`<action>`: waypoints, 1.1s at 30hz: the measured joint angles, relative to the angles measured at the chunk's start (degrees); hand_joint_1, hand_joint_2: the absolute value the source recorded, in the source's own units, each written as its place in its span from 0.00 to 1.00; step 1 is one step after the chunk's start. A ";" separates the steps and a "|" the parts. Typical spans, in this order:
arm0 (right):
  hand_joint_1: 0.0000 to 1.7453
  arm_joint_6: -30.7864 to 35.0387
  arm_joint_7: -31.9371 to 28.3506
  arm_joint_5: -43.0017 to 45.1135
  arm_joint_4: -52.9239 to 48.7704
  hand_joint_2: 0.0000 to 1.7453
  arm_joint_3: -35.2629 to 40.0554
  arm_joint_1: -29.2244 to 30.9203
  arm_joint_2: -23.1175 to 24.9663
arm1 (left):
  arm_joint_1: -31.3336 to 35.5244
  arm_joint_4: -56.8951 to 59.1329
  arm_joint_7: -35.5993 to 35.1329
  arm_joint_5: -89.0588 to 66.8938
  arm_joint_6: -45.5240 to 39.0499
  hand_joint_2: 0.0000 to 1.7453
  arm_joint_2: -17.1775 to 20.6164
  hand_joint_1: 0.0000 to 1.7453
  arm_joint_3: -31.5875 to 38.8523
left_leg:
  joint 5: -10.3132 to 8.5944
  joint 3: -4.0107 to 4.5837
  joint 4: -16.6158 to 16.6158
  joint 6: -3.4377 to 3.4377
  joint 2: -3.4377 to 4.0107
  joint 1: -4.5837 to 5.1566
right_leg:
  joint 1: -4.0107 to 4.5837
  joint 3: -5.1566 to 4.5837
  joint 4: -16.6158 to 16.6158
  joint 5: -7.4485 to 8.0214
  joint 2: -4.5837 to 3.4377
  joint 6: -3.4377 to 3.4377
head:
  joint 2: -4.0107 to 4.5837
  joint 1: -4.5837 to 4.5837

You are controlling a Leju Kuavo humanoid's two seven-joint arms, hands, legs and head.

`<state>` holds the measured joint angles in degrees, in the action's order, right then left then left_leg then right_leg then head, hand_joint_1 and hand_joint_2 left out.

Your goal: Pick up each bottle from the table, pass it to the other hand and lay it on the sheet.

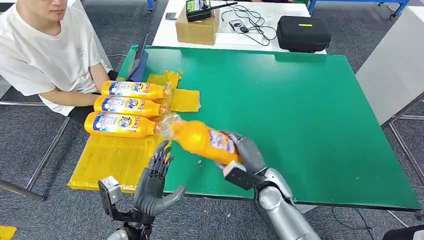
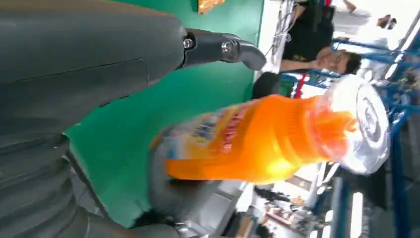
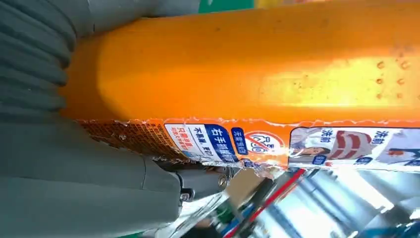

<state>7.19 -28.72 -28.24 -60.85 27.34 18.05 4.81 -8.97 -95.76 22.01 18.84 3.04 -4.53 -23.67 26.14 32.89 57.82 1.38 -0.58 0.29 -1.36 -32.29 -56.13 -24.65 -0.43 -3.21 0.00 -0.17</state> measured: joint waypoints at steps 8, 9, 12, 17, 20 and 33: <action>1.00 -0.26 -0.09 -0.29 -1.71 1.00 3.68 -1.39 1.14 | 0.02 -0.20 -0.22 1.13 -1.11 1.00 -0.98 0.00 -0.09 | 0.00 0.01 0.00 0.00 0.01 0.02 | -0.02 0.00 0.01 0.00 0.00 0.00 | 0.00 0.00; 1.00 -0.35 -0.09 -0.29 -1.80 1.00 3.79 -1.41 1.14 | 0.01 -0.20 -0.22 1.13 -1.09 1.00 -0.98 0.00 -0.09 | 0.00 0.01 0.00 0.00 0.01 0.02 | -0.02 0.00 0.02 0.00 0.00 0.00 | 0.00 0.00; 1.00 -0.98 -0.15 -0.31 -1.95 1.00 4.20 -1.43 1.16 | 0.01 -0.20 -0.22 1.50 -1.37 1.00 -1.07 0.00 -0.09 | 0.00 0.01 0.00 0.00 0.00 0.02 | -0.02 0.01 0.01 0.00 0.00 0.00 | 0.00 0.00; 1.00 -2.47 -0.61 -0.57 -2.06 1.00 7.39 -1.58 1.94 | 0.40 -0.20 0.15 2.22 -1.44 1.00 -1.81 0.00 -0.15 | 0.00 0.00 0.00 0.00 0.01 0.01 | 0.00 -0.01 0.00 0.00 0.00 0.00 | 0.00 0.00; 1.00 -3.02 -0.68 0.50 -2.06 1.00 9.73 -1.51 2.60 | 0.80 -0.20 -1.41 6.78 2.22 1.00 -2.12 0.00 -0.68 | 0.00 0.01 0.00 0.00 0.01 -0.01 | 0.00 -0.02 0.00 0.00 0.00 0.01 | 0.00 0.00; 1.00 -10.12 0.37 7.45 -0.61 1.00 13.84 2.89 4.81 | 3.36 0.77 -0.81 8.17 5.58 1.00 -2.05 0.76 0.15 | -0.02 0.02 -0.01 0.00 0.00 0.00 | 0.00 0.00 -0.01 0.01 0.01 0.00 | 0.00 0.00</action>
<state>-2.93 -28.35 -20.78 -61.46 41.18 20.94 9.62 -5.61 -94.99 21.20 27.01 8.61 -6.58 -23.52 26.12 32.91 57.81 1.38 -0.58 0.30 -1.36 -32.29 -56.13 -24.64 -0.42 -3.21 0.00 -0.17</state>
